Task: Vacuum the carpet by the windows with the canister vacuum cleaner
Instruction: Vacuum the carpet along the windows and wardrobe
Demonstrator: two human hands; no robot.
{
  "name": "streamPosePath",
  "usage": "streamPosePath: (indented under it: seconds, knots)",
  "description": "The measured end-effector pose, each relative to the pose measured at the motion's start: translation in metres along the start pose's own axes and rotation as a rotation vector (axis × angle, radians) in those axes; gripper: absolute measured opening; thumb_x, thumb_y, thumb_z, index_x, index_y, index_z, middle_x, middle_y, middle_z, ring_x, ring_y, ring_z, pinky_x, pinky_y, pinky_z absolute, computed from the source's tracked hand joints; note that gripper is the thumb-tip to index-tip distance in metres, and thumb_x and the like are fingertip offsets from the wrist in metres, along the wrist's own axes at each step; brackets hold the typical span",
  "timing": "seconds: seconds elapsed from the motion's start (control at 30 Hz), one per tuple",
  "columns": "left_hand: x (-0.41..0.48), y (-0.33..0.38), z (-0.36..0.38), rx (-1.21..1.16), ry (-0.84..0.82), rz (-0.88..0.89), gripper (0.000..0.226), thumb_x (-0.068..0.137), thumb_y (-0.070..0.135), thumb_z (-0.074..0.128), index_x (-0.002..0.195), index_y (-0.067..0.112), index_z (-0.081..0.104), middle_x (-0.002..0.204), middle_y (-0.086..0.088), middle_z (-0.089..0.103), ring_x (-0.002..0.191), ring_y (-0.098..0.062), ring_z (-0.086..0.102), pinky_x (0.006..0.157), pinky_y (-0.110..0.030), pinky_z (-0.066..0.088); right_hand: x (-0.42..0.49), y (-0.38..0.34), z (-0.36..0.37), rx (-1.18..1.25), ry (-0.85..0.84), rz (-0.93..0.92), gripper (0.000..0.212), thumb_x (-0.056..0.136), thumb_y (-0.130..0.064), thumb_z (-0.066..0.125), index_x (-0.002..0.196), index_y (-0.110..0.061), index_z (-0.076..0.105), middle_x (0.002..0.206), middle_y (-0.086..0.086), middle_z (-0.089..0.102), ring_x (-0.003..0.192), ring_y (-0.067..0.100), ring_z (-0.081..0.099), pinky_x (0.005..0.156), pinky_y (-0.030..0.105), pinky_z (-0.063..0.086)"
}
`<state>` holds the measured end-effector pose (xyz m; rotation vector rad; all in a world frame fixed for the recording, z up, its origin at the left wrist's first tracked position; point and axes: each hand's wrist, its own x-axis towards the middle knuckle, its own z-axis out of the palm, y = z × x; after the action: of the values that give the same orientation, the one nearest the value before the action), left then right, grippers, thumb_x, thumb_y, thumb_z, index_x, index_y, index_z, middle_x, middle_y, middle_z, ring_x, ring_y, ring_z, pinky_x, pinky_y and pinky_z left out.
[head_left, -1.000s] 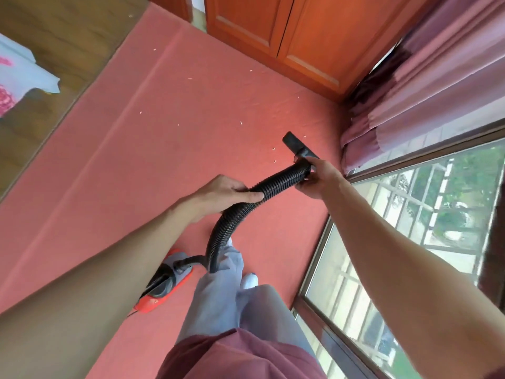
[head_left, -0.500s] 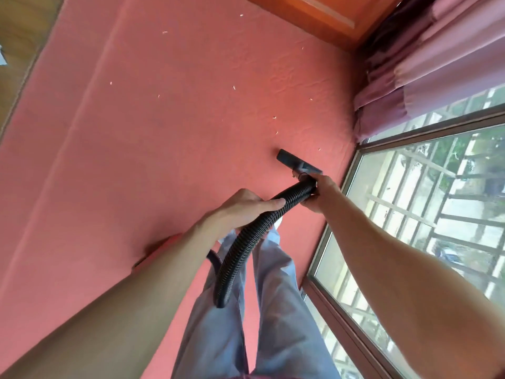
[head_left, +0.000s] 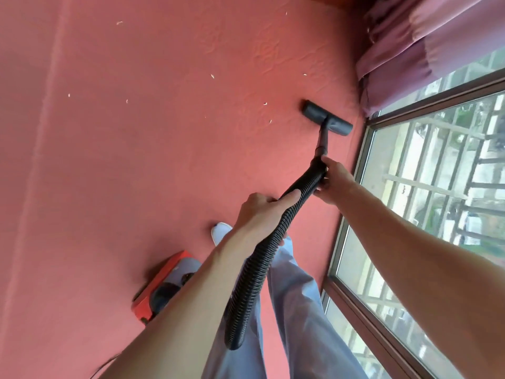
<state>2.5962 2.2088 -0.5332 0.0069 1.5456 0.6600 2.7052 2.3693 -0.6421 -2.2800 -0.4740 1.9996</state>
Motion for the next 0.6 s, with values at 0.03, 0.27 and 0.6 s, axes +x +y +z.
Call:
streamPosePath:
  seconds: [0.03, 0.27, 0.6]
  knots:
    - [0.007, 0.002, 0.000, 0.007, -0.004, -0.004, 0.064, 0.078, 0.057, 0.073, 0.091, -0.005, 0.071, 0.083, -0.025, 0.074, 0.058, -0.029, 0.068, 0.065, -0.052, 0.062, 0.005, -0.003, 0.002, 0.001, 0.014, -0.024, 0.033, 0.092, -0.035, 0.060, 0.115, -0.012, 0.058, 0.089, 0.008, 0.061, 0.072, 0.018, 0.057, 0.067, 0.031, 0.050]
    - [0.010, 0.017, -0.026, 0.116, -0.437, 0.017, 0.052, 0.083, 0.053, 0.071, 0.098, 0.003, 0.072, 0.101, -0.026, 0.072, 0.086, -0.035, 0.069, 0.089, -0.057, 0.051, -0.019, -0.022, -0.002, 0.061, -0.057, -0.020, 0.039, 0.085, -0.029, 0.063, 0.117, -0.007, 0.057, 0.084, 0.009, 0.057, 0.071, 0.022, 0.059, 0.064, 0.030, 0.054]
    - [0.023, 0.010, -0.013, 0.079, -0.327, 0.032, 0.058, 0.079, 0.053, 0.073, 0.097, -0.002, 0.070, 0.091, -0.022, 0.074, 0.079, -0.035, 0.071, 0.090, -0.062, 0.053, -0.005, -0.006, -0.008, 0.142, -0.101, -0.029, 0.037, 0.092, -0.031, 0.060, 0.115, -0.003, 0.057, 0.084, 0.009, 0.055, 0.071, 0.019, 0.053, 0.062, 0.029, 0.047]
